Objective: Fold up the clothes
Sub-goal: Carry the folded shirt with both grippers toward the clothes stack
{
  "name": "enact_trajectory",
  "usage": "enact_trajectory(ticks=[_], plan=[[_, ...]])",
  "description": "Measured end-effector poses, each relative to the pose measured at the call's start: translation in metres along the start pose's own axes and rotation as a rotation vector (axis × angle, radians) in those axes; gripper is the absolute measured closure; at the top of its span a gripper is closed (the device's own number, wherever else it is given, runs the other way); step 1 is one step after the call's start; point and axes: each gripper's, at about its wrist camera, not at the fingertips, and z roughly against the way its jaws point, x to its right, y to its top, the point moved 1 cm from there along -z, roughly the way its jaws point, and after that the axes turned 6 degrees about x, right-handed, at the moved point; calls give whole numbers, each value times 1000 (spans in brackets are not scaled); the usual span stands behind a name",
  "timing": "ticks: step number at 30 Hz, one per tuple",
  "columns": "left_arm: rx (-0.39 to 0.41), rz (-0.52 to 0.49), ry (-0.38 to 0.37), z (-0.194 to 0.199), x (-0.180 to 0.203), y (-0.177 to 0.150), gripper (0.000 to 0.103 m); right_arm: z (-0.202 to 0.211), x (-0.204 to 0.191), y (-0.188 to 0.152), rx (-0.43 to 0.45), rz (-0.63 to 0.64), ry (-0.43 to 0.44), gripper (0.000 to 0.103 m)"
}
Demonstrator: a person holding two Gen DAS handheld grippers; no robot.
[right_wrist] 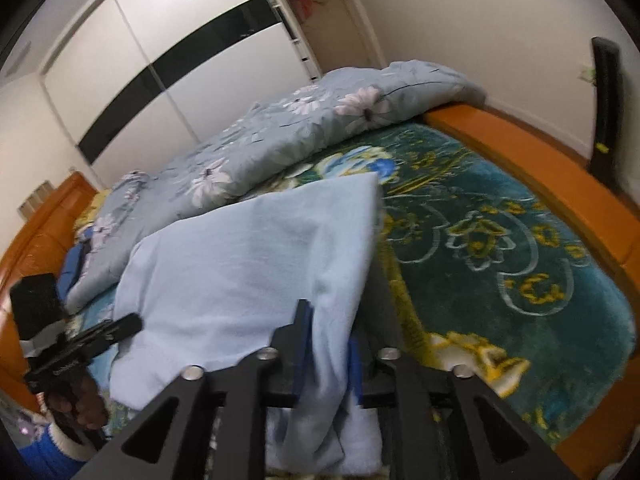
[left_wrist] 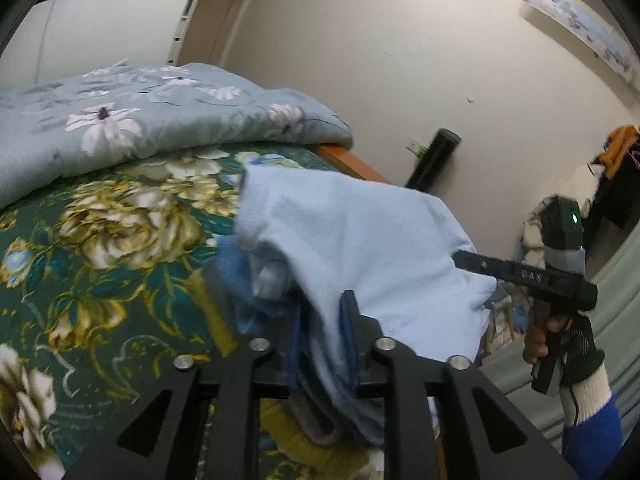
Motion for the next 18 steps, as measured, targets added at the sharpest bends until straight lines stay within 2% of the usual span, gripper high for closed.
enact_trajectory(ticks=[3,5,9,11,18], plan=[[28,13,42,16,0,2,76,15,1,-4,17,-19,-61,72],[55,-17,69,28,9,5,75,27,-4,-5,40,-5,-91,72],[83,-78,43,36,35,5,73,43,-32,-8,80,53,-81,72],[69,-111,16,32,48,1,69,46,-50,-12,95,94,-54,70],[-22,-141,17,6,54,-26,68,27,-71,-41,54,165,-31,66]])
